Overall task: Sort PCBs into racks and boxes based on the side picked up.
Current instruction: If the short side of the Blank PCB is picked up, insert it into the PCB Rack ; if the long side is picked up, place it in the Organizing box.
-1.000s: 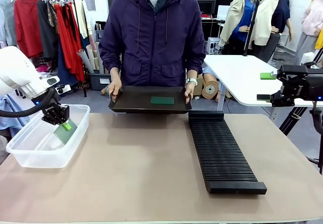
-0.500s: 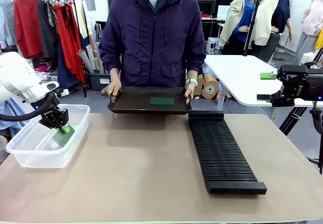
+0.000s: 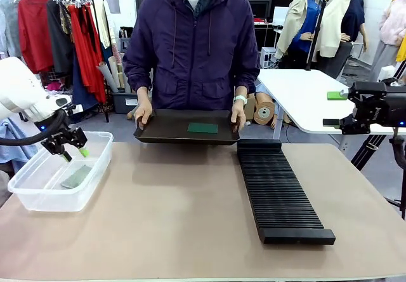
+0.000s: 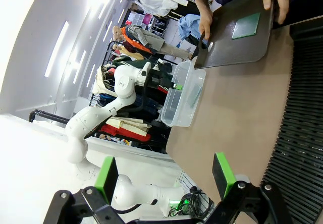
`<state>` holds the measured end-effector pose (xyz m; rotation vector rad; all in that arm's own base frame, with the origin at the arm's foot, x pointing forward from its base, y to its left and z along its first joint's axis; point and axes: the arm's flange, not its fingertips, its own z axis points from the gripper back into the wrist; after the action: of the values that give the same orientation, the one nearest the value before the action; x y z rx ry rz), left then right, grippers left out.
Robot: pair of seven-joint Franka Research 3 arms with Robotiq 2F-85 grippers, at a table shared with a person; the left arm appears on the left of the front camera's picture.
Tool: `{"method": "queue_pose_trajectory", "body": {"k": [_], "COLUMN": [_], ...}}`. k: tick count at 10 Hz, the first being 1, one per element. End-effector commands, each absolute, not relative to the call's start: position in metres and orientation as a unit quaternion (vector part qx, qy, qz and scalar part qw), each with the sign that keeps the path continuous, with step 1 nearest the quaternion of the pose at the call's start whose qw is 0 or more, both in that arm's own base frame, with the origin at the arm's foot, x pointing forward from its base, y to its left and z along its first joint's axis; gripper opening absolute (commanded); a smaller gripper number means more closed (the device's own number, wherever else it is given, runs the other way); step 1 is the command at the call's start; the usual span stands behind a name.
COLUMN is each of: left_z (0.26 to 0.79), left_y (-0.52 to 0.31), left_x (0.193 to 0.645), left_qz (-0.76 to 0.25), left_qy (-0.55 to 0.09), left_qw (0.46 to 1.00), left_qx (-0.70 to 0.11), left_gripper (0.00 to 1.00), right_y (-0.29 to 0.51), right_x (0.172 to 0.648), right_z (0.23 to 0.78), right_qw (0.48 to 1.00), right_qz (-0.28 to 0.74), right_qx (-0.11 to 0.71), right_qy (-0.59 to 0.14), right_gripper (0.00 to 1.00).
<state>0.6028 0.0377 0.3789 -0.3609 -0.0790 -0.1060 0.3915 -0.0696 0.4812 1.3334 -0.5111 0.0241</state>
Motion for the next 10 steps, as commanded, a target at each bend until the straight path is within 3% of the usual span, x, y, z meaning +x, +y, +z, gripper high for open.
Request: {"method": "queue_pose_trajectory", "body": {"k": [1,6,10], "left_z": [0.406,0.431,0.428], "left_y": [0.031,0.027,0.030], "left_x": [0.580,0.561,0.567], "left_qz": [-0.048,-0.042,-0.045], "left_qy": [-0.049,-0.066,-0.062], "left_qw": [0.986,0.989,0.985], "left_qx": [-0.153,-0.128,-0.157], "left_gripper": [1.00,1.00,1.00], "right_y": [-0.068,-0.068,-0.068], "right_x": [0.393,0.393,0.393], "right_z": [0.484,0.484,0.484], "right_qw": [0.749,0.749,0.749], "right_qz": [0.011,0.011,0.011], "right_qx": [0.617,0.617,0.617], "right_qy": [-0.239,-0.239,-0.239], "right_gripper": [1.00,1.00,1.00]}}
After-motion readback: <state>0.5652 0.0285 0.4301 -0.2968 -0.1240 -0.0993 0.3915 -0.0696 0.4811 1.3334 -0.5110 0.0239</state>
